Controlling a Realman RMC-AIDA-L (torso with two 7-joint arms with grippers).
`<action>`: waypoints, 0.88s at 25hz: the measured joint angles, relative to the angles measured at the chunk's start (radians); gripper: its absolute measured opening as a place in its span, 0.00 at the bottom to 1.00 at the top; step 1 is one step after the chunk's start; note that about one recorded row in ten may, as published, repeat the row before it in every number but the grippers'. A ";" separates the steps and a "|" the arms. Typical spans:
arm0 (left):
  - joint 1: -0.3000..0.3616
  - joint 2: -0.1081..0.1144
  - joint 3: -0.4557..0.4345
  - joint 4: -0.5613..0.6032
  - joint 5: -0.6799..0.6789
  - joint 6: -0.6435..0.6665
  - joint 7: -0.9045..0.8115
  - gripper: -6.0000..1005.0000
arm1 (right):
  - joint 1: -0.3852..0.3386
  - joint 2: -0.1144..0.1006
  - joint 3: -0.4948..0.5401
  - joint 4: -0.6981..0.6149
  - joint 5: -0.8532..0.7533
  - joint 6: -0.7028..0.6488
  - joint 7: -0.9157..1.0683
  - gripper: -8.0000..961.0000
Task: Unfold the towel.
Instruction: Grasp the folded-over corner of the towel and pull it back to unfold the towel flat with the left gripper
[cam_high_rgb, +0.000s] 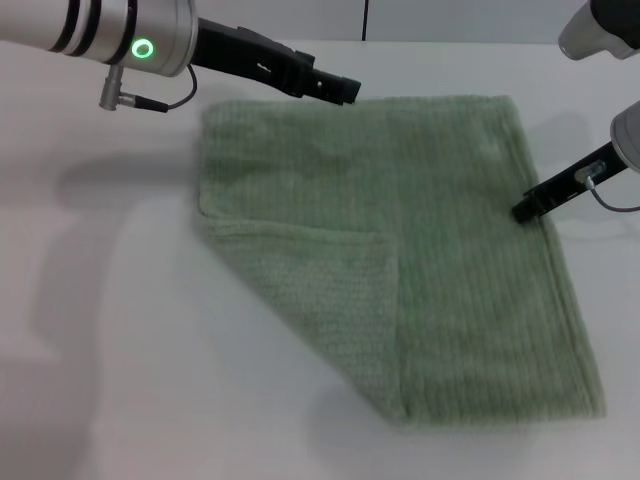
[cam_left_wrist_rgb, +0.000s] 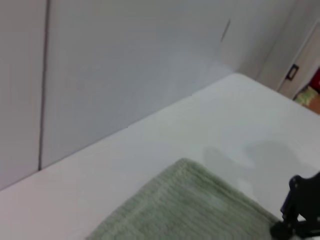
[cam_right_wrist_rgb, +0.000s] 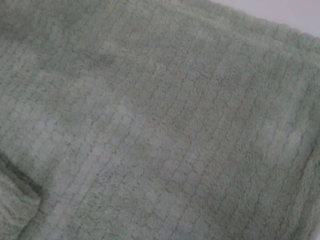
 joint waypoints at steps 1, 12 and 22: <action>-0.008 -0.004 -0.001 0.001 0.017 0.012 -0.001 0.80 | 0.000 0.000 0.000 0.000 0.000 0.000 0.000 0.01; -0.064 -0.043 0.006 -0.006 0.136 0.083 -0.002 0.80 | 0.008 0.000 -0.001 0.002 -0.001 0.000 -0.002 0.01; -0.116 -0.058 0.078 -0.092 0.177 0.077 0.010 0.80 | 0.016 -0.002 -0.002 0.002 -0.003 0.000 -0.002 0.01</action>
